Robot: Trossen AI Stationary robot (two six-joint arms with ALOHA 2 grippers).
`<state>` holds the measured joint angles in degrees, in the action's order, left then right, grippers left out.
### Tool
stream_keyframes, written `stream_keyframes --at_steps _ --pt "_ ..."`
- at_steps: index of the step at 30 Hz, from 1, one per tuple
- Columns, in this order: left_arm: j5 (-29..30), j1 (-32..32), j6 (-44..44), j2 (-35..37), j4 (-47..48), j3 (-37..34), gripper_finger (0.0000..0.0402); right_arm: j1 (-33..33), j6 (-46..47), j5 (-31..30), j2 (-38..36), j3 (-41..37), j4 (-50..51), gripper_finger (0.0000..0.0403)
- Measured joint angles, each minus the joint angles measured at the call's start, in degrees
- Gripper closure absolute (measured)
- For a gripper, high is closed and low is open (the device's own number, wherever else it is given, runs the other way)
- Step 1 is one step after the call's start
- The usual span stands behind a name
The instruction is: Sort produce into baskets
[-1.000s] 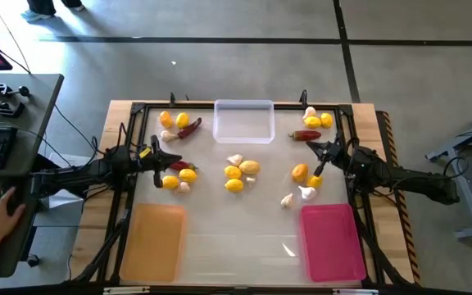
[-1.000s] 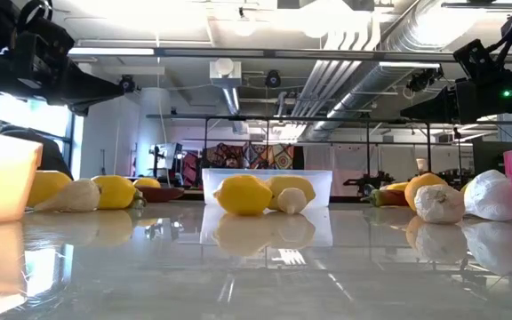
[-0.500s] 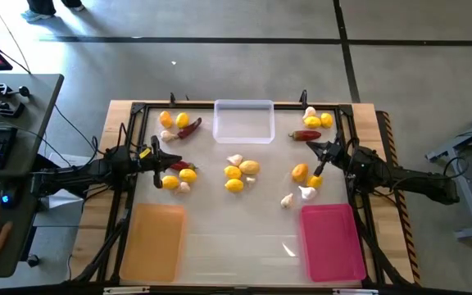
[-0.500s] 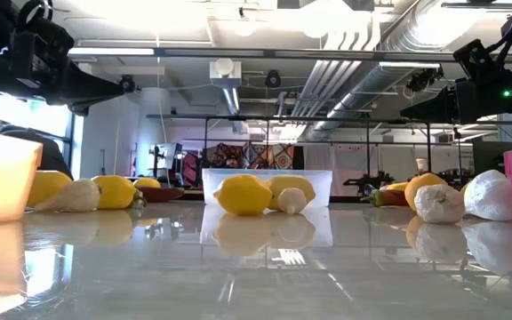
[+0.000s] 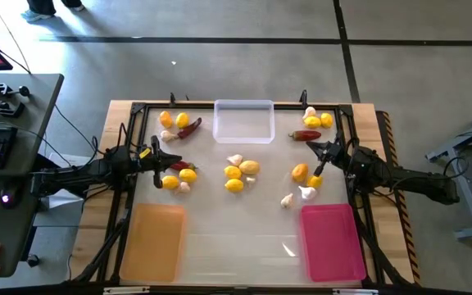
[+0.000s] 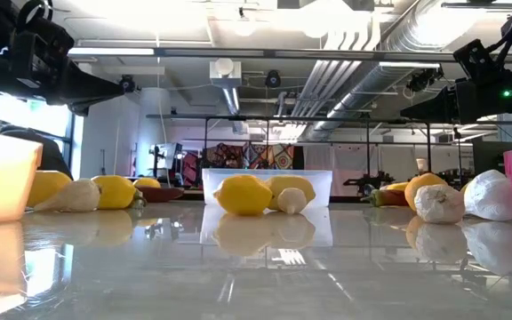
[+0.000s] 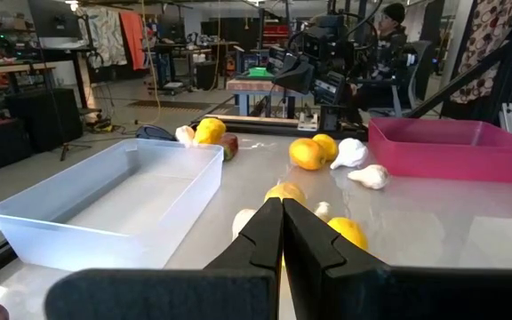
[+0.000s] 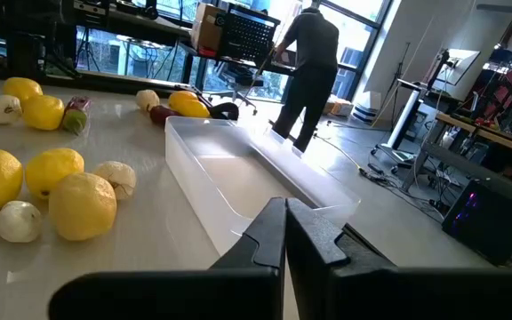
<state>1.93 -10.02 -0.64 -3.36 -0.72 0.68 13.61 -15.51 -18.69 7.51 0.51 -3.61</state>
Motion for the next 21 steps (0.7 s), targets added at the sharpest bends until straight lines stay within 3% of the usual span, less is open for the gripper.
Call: stream_keyframes --at_steps 21 --pt "0.0 0.0 0.0 0.0 0.0 0.0 0.0402 0.0 1.3 -0.1 0.0 0.0 -0.1 0.0402"
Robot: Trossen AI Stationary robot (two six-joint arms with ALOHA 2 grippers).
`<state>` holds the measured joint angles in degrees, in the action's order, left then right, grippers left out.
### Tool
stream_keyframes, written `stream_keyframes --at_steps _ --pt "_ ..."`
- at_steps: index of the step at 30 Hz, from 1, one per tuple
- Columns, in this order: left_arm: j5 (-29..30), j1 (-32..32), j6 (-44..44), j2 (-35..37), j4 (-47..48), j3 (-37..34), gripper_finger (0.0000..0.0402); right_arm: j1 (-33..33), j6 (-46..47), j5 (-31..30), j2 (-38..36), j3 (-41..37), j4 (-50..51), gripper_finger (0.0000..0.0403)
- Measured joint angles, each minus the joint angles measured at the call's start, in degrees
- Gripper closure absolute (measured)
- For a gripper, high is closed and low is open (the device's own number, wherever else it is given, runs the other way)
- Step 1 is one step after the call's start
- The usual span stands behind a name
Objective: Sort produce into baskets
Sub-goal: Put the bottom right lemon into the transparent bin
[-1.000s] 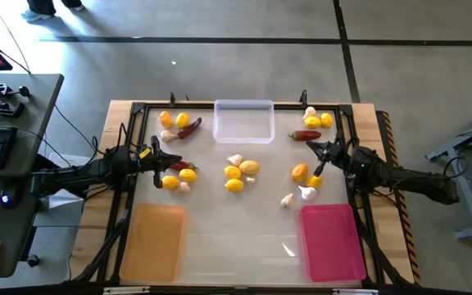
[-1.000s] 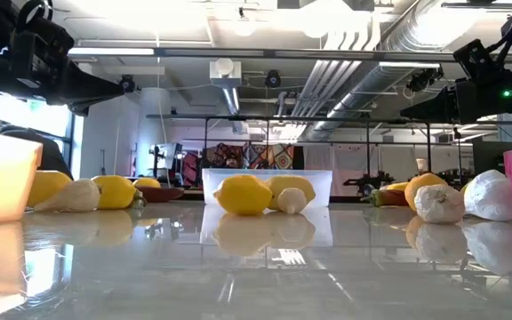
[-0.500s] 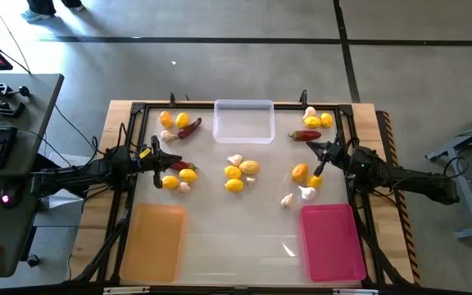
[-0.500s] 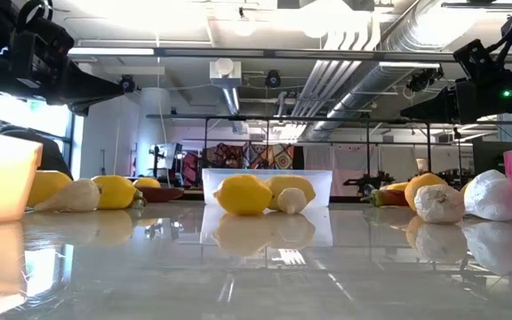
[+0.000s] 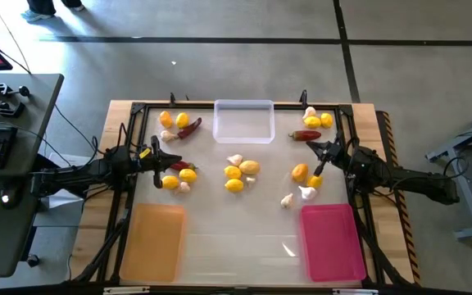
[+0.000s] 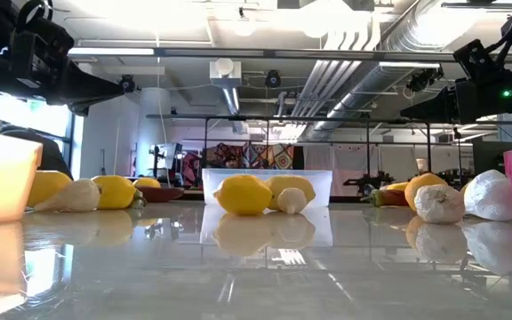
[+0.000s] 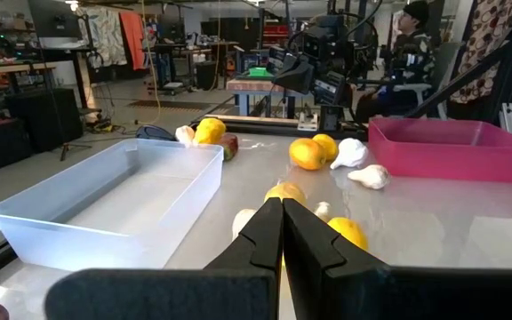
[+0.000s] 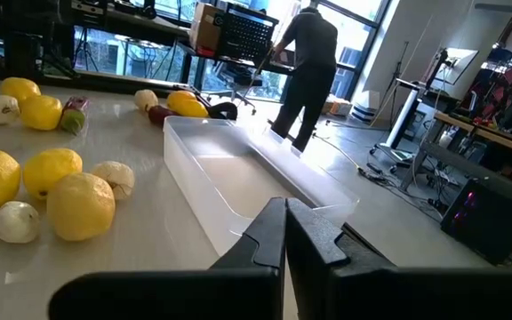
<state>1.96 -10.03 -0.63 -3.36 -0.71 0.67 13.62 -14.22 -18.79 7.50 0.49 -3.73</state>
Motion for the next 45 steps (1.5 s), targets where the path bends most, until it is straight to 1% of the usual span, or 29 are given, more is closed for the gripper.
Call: stream_keyframes --at_steps 2,4,6,8,12,14,16,17,18,19,20,23,24,29,33,36,39,43,45 --pt "0.0 0.0 0.0 0.0 0.0 0.0 0.0402 0.0 6.1 1.3 0.0 0.0 -1.0 0.0402" --pt "0.0 0.0 0.0 0.0 0.0 0.0 0.0402 0.0 16.3 3.2 0.0 0.0 -2.3 0.0402" --pt "0.0 0.0 0.0 0.0 0.0 0.0 0.0402 0.0 23.9 2.5 -0.1 0.0 -3.9 0.0402" --pt "0.0 0.0 0.0 0.0 0.0 0.0 0.0402 0.0 26.8 0.9 0.0 0.0 -4.0 0.0402" --pt "0.0 0.0 0.0 0.0 0.0 0.0 0.0401 0.0 26.9 -0.2 0.0 0.0 -6.4 0.0402" --pt "0.0 0.0 0.0 0.0 0.0 0.0 0.0402 -0.1 30.3 2.1 0.5 0.0 -9.4 0.0402" --pt "0.0 0.0 0.0 0.0 0.0 0.0 0.0402 -0.3 35.1 6.7 1.4 0.0 -13.3 0.0402" --pt "0.0 0.0 0.0 0.0 0.0 0.0 0.0401 -0.3 35.9 9.3 2.1 0.0 -15.2 0.0402" --pt "0.0 0.0 0.0 0.0 0.0 0.0 0.0402 -0.3 35.9 11.3 3.0 0.0 -16.6 0.0402" --pt "0.0 0.0 0.0 0.0 0.0 0.0 0.0401 -0.6 35.4 11.9 4.2 0.0 -17.4 0.0402" --pt "0.0 0.0 0.0 0.0 0.0 0.0 0.0402 -1.1 34.5 11.3 5.6 0.0 -17.9 0.0402" --pt "0.0 0.0 0.0 0.0 0.0 0.0 0.0401 -2.9 29.4 5.8 11.1 0.0 -21.6 0.0402" --pt "0.0 0.0 0.0 0.0 0.0 0.0 0.0401 -3.4 28.0 4.7 13.0 0.0 -23.7 0.0402" --pt "0.0 0.0 0.0 0.0 0.0 0.0 0.0401 -6.6 21.0 4.0 23.0 0.0 -37.5 0.0402" --pt "0.0 0.0 0.0 0.0 0.0 0.0 0.0401 -8.5 16.2 3.5 29.2 0.0 -43.8 0.0402" --pt "0.0 0.0 0.0 0.0 0.0 0.0 0.0401 -8.8 14.5 0.8 31.9 0.8 -44.5 0.0402" --pt "0.0 0.0 0.0 0.0 0.0 0.0 0.0402 -8.7 12.8 0.0 34.0 1.9 -45.3 0.0402" --pt "0.0 0.0 0.0 0.0 0.0 0.0 0.0401 -7.9 6.6 0.5 34.9 3.4 -45.3 0.0402" --pt "0.0 0.0 0.0 0.0 0.0 0.0 0.0402 -7.4 5.4 1.0 34.9 3.8 -44.9 0.0402"
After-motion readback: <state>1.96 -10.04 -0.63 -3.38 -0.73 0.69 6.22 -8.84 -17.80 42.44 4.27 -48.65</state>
